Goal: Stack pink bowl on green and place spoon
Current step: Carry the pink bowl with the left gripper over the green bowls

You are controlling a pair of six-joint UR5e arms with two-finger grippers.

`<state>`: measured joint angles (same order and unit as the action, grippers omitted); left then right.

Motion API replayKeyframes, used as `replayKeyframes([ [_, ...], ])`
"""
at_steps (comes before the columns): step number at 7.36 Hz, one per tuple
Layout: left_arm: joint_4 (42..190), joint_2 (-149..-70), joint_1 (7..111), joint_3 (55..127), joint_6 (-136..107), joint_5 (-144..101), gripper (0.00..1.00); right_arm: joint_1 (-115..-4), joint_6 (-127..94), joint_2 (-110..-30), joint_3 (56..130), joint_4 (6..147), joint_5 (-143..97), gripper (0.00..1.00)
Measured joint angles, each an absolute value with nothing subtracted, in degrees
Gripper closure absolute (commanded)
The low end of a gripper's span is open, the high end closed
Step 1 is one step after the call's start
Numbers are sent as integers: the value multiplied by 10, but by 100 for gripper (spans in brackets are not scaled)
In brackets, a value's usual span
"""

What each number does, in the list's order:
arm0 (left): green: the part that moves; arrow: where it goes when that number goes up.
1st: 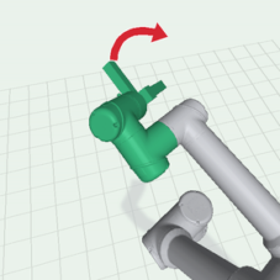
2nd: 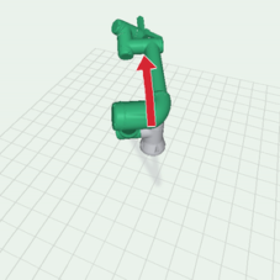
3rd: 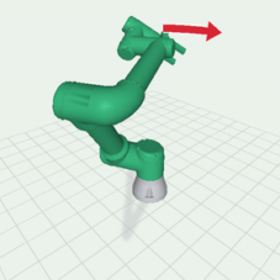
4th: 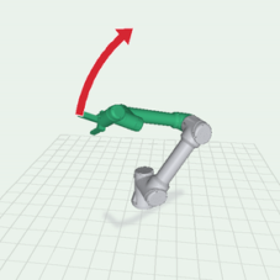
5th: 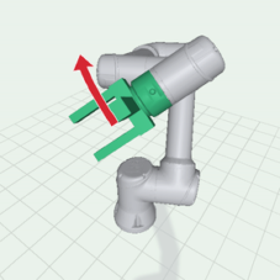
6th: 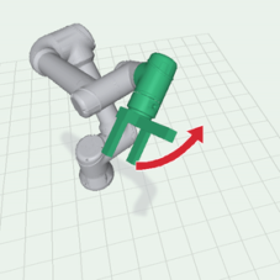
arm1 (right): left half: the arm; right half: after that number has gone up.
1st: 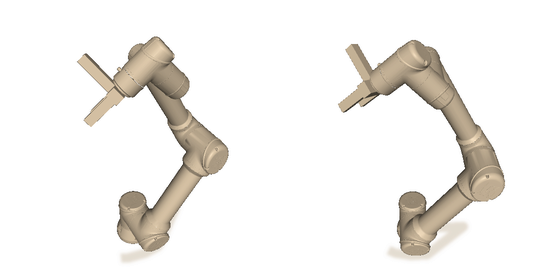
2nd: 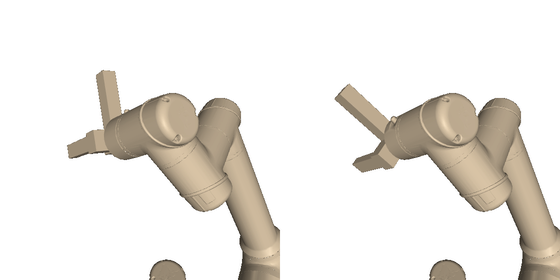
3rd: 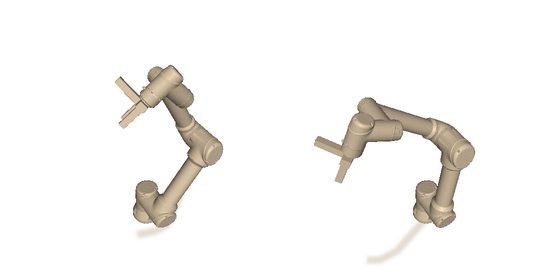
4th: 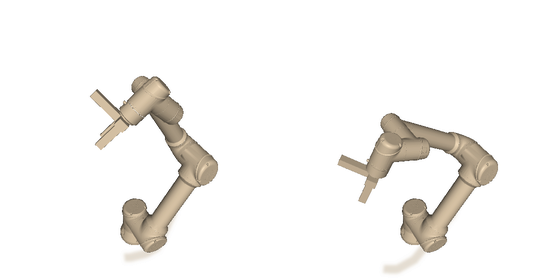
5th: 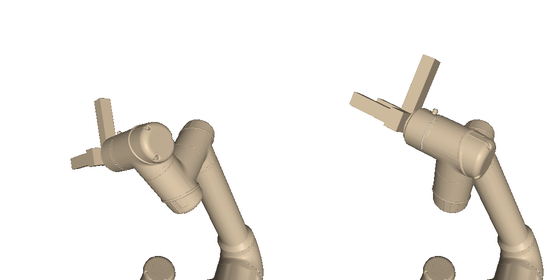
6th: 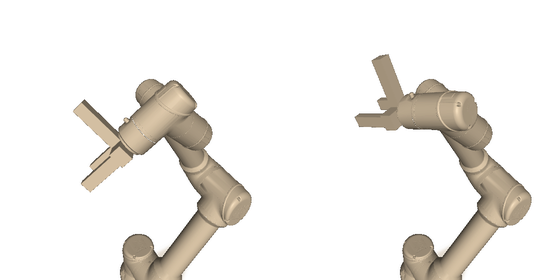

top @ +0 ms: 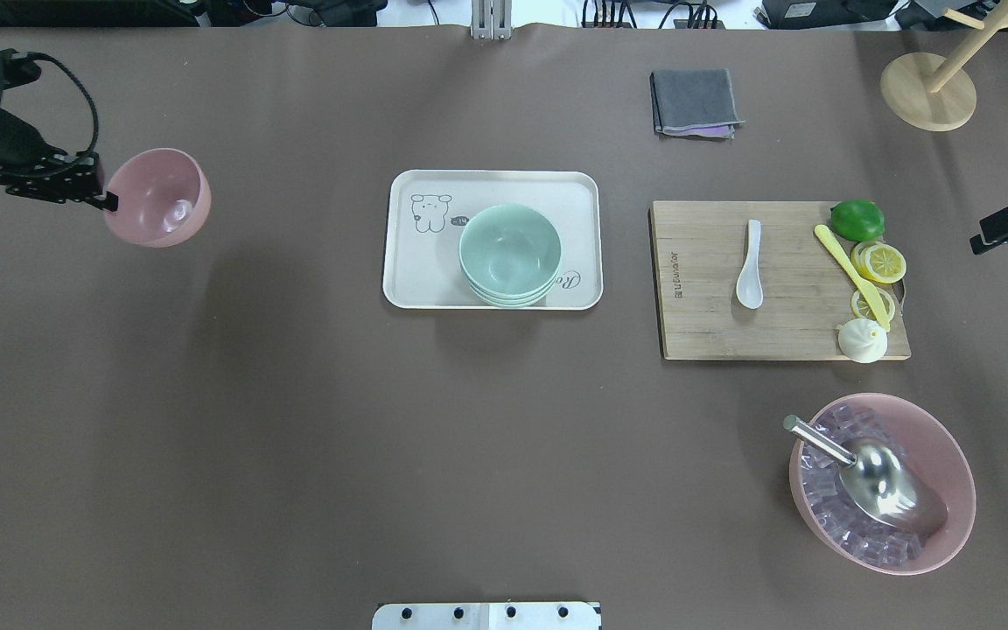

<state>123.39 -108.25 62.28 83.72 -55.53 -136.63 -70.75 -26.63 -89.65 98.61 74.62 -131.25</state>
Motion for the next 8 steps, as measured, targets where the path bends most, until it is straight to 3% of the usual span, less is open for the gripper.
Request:
replayKeyframes([
  [4, 1000, -1237, 501, 964, -743, -1311, 100, -707, -267, -896, 985, 746, -1312, 0],
  [6, 931, -1313, 440, 963, -801, -1257, 100, -707, -268, -896, 986, 746, -1312, 0],
  [8, 914, -1388, 399, 899, -844, -1213, 100, -708, -269, -896, 987, 746, -1312, 0],
])
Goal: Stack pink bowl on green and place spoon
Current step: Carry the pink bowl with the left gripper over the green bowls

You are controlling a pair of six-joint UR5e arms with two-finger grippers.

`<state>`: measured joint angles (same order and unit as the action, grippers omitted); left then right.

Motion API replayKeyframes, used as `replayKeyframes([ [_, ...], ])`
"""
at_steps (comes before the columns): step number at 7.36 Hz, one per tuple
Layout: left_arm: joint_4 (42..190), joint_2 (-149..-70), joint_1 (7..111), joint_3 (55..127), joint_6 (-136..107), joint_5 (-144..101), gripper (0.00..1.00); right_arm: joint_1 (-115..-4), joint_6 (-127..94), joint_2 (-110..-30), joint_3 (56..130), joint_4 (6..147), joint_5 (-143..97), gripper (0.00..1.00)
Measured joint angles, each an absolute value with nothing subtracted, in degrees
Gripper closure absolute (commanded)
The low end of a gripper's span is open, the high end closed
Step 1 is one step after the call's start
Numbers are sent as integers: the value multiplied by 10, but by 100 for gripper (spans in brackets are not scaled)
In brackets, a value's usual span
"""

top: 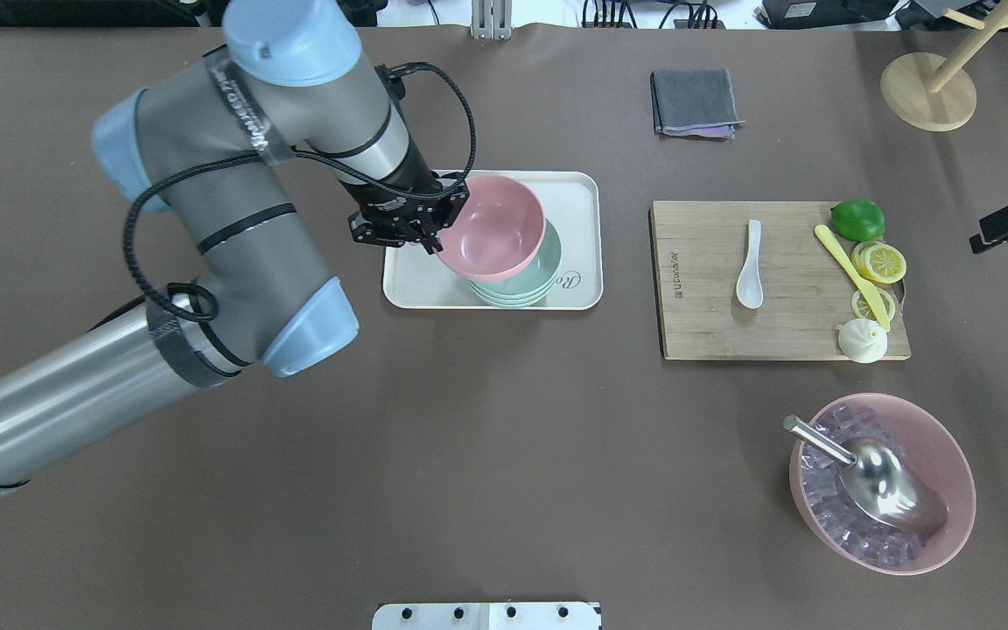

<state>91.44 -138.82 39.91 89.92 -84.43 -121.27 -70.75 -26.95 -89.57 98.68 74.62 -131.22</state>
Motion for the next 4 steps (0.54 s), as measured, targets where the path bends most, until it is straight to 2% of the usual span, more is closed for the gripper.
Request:
replayKeyframes([
  [2, 913, -1418, 380, 856, -857, -1188, 100, -708, -270, -895, 986, 746, -1312, 0],
  [4, 913, -1417, 377, 846, -857, -1182, 100, -708, -270, -895, 985, 746, -1311, 0],
])
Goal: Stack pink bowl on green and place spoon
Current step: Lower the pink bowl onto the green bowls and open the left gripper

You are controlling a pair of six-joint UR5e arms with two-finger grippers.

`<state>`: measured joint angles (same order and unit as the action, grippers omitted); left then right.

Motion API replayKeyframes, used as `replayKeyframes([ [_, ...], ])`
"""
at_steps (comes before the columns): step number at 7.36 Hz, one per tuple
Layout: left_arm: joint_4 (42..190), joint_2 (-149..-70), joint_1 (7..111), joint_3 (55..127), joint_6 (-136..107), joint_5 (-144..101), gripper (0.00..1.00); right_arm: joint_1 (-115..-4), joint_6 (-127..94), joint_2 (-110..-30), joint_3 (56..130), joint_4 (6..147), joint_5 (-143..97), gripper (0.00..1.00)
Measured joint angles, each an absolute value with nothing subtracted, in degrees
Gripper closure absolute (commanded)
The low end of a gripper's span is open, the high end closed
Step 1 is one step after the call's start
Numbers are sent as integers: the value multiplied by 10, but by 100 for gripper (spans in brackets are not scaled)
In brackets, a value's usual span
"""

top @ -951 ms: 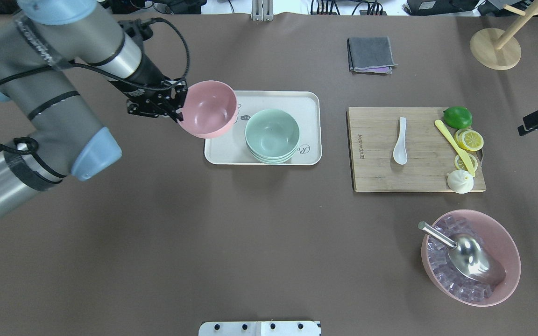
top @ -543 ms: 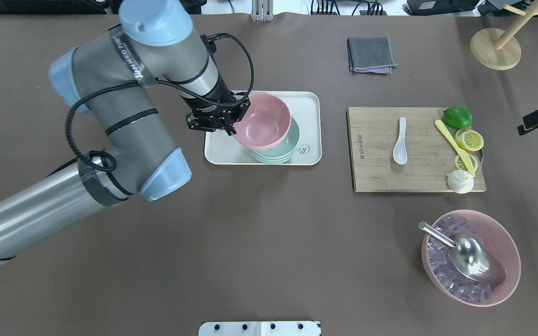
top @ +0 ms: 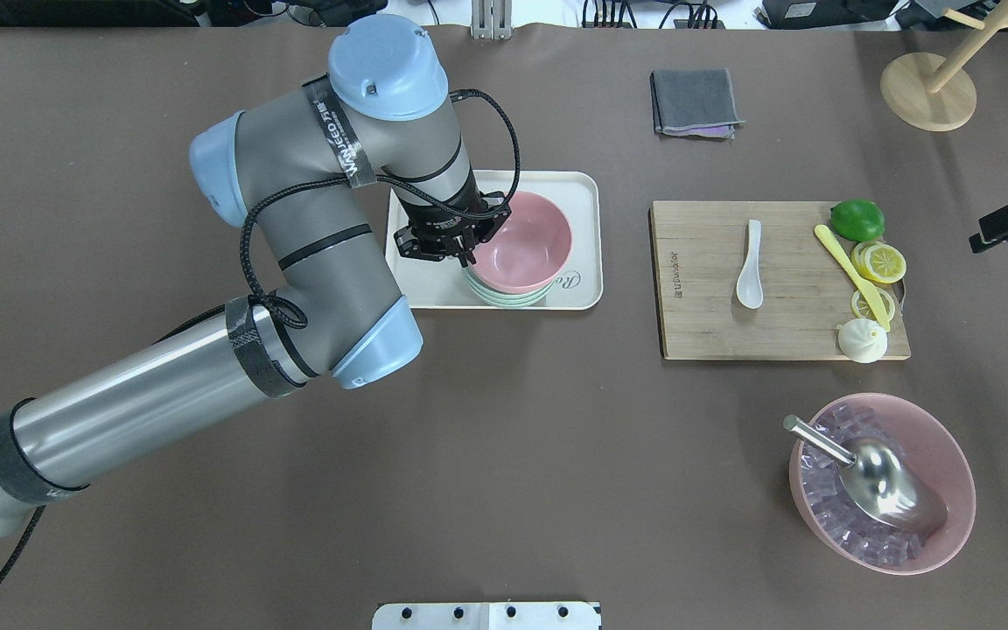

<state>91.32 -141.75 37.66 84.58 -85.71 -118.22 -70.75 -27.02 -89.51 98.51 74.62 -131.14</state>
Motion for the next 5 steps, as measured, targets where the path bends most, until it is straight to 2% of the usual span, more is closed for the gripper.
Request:
replayKeyframes([
  [5, 925, -1418, 376, 822, -854, -1177, 100, -708, -270, -894, 984, 746, -1311, 0],
])
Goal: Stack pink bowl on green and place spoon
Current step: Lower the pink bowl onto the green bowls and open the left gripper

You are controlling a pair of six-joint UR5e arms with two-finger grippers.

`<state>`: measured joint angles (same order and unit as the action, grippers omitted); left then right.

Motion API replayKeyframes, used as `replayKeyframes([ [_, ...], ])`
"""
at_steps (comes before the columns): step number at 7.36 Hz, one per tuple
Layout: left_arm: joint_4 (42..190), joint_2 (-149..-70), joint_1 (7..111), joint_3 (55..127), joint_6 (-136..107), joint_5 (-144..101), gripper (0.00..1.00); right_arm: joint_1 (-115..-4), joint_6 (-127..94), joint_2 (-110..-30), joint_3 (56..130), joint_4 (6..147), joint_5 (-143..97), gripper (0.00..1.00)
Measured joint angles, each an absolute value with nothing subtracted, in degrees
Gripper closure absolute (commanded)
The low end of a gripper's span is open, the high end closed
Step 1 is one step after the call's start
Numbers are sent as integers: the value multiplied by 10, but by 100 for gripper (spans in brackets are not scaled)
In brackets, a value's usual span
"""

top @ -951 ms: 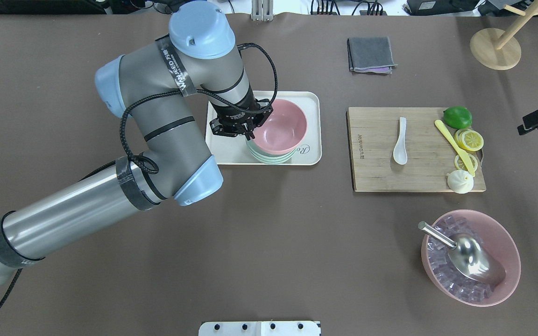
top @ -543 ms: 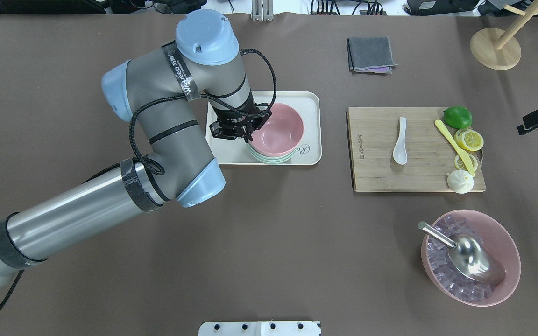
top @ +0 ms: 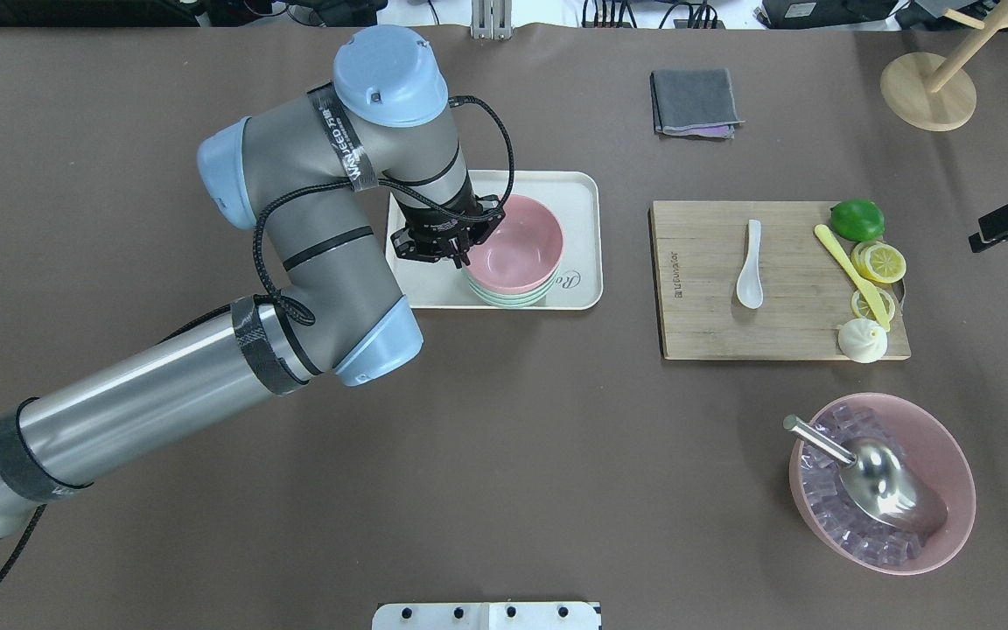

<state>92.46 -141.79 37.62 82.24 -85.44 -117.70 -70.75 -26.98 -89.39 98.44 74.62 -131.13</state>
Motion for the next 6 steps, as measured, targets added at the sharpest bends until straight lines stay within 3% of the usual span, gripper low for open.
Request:
replayKeyframes([
  [6, 948, -1420, 375, 799, -857, -1169, 100, -707, -270, -894, 984, 746, -1312, 0],
])
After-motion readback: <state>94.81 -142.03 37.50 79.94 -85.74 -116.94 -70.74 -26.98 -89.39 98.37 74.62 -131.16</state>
